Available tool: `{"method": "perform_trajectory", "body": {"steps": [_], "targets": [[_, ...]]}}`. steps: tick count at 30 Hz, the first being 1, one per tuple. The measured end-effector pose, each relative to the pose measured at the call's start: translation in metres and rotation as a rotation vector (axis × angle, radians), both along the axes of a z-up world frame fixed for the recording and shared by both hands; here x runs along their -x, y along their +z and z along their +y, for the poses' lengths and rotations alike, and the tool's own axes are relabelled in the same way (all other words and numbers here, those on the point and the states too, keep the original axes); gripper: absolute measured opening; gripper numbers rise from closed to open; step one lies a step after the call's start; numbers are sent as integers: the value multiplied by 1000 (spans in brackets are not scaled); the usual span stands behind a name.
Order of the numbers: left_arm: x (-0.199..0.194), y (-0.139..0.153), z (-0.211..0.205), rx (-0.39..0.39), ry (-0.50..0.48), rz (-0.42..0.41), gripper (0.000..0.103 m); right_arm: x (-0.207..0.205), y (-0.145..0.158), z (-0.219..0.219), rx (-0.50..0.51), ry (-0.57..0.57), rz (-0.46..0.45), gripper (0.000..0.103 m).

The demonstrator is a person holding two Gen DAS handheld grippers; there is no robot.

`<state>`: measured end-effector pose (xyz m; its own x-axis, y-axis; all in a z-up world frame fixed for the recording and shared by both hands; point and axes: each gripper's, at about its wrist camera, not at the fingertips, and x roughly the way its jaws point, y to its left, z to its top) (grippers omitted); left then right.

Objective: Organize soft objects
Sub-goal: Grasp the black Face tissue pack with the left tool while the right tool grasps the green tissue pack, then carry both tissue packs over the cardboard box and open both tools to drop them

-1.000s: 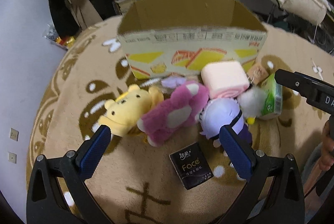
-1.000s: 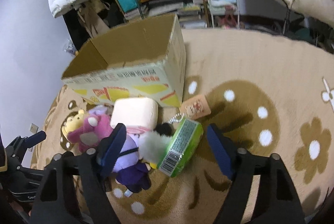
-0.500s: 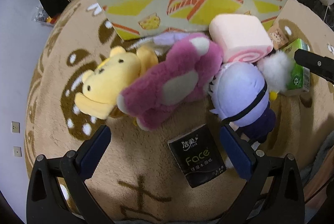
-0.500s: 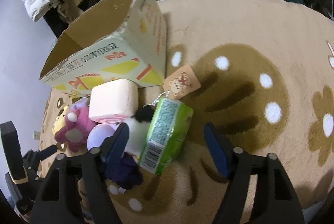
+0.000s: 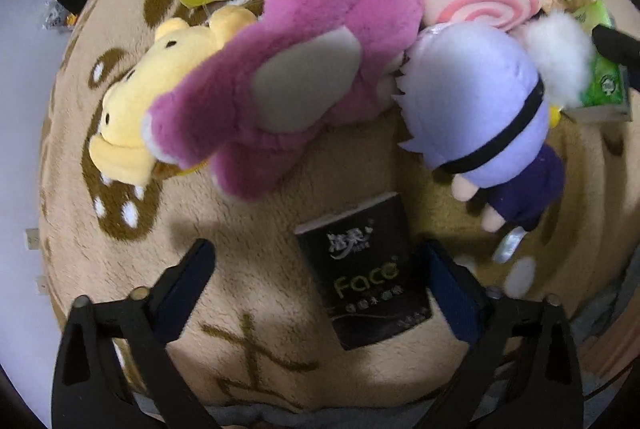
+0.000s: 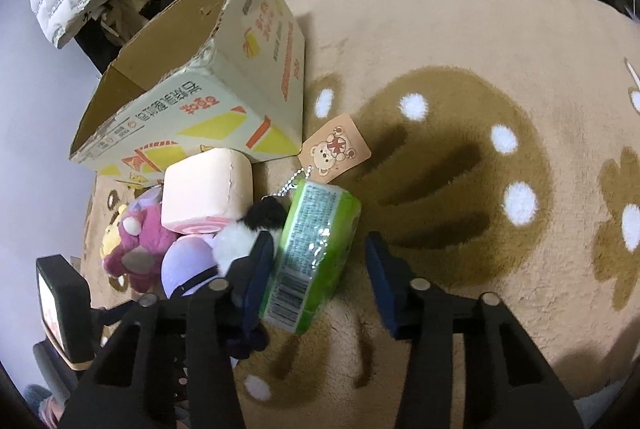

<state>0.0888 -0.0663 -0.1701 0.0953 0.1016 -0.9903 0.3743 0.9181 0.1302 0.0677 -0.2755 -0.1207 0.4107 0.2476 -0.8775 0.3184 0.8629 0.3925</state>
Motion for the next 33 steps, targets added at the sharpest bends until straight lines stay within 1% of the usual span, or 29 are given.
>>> {"method": "perform_trajectory", "body": {"steps": [1,3,4,6,8,10,13,14,17,18,22,26,28,33], "targets": [[1,0,2,16,10,9,89,0,0,0,-9,3,-3,39],[2,1,6,20,31,6,78,-1,0,0,-7,9,-4,37],[3,2,8,21,38,0,74,-1,0,1,-7,12,-4,36],[3,5,13,38,51,-9,55,0,1,1,-3,17,-11,35],[4,8,20,39,65,-27,47,1,4,2,4,26,-24,34],[5,11,23,51,75,-41,46,2,8,5,12,37,-45,34],[9,23,30,-2,67,-115,46,6,19,8,27,50,-92,34],[10,29,39,-3,63,-138,46,8,22,8,29,52,-107,34],[20,48,45,22,56,-227,46,17,36,9,28,60,-177,34],[23,54,47,36,55,-263,46,20,41,9,32,63,-200,34],[34,91,51,134,61,-408,46,29,61,16,54,92,-295,34],[36,118,60,174,84,-569,46,35,76,27,94,131,-358,34],[40,134,53,187,94,-630,46,35,83,32,115,152,-384,34],[36,170,62,263,110,-742,46,36,102,44,177,191,-471,34]]}}
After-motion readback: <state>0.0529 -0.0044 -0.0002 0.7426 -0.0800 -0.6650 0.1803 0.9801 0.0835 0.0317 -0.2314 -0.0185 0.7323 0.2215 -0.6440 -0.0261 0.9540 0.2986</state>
